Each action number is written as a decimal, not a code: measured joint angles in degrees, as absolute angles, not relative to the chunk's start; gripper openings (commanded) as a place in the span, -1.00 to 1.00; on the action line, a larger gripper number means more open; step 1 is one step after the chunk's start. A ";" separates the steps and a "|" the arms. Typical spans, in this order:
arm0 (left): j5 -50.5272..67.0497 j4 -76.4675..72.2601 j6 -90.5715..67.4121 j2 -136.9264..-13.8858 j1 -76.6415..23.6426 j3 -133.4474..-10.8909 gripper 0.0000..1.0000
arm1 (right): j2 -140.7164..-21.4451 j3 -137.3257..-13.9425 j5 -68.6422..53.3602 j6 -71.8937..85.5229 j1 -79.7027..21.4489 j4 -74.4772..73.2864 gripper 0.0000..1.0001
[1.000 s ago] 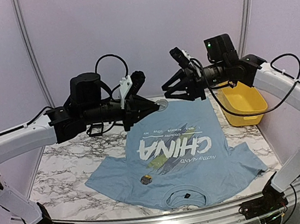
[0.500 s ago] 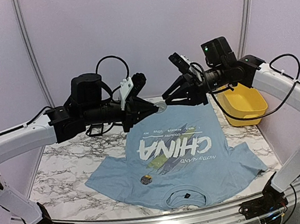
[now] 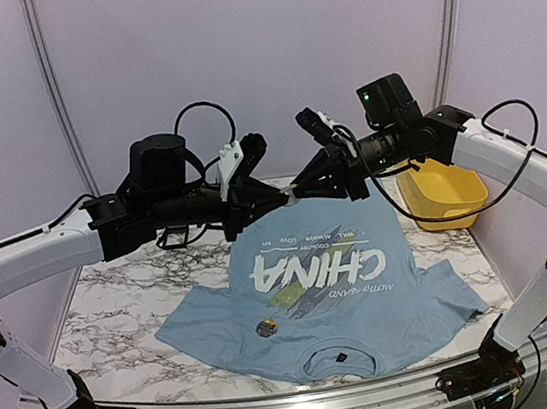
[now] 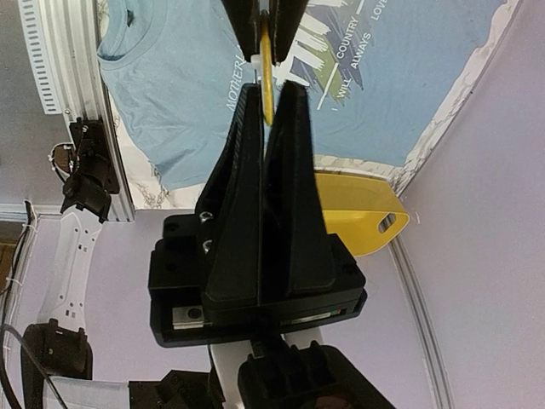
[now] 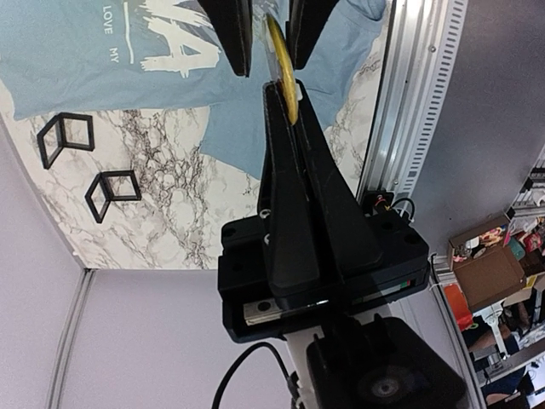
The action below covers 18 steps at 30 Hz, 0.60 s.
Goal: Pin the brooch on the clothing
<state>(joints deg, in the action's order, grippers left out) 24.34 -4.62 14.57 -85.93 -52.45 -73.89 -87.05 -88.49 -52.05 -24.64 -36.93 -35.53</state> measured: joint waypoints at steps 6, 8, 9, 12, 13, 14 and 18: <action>23.73 -4.43 14.31 -85.93 -52.18 -73.89 -0.72 | -87.13 -88.49 -51.46 -24.91 -37.10 -35.83 -1.00; 23.57 -4.58 14.13 -85.91 -52.18 -73.87 -0.30 | -87.11 -88.42 -51.51 -24.84 -37.10 -35.53 -1.00; 23.46 -5.21 14.33 -85.86 -52.21 -73.69 -0.18 | -86.98 -88.14 -51.44 -24.38 -37.12 -34.72 -1.00; 23.16 -7.64 14.17 -84.62 -52.36 -71.37 -0.10 | -85.65 -84.95 -51.51 -22.02 -37.12 -29.85 -1.00; 23.03 -7.97 14.13 -84.03 -52.36 -70.57 -0.10 | -84.58 -82.65 -51.90 -20.38 -37.12 -26.33 -1.00; 23.03 -8.34 14.11 -83.59 -52.45 -70.17 -0.12 | -83.29 -80.05 -52.45 -18.13 -37.12 -22.55 -1.00; 23.75 -10.28 13.26 -82.65 -52.51 -69.95 -0.35 | -78.17 -70.52 -54.11 -8.88 -37.85 -5.21 -1.00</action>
<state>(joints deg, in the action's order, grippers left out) 23.75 -10.28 13.26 -82.65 -52.51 -69.95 -78.17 -70.52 -54.11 -8.88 -37.85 -5.21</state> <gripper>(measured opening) 0.415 0.002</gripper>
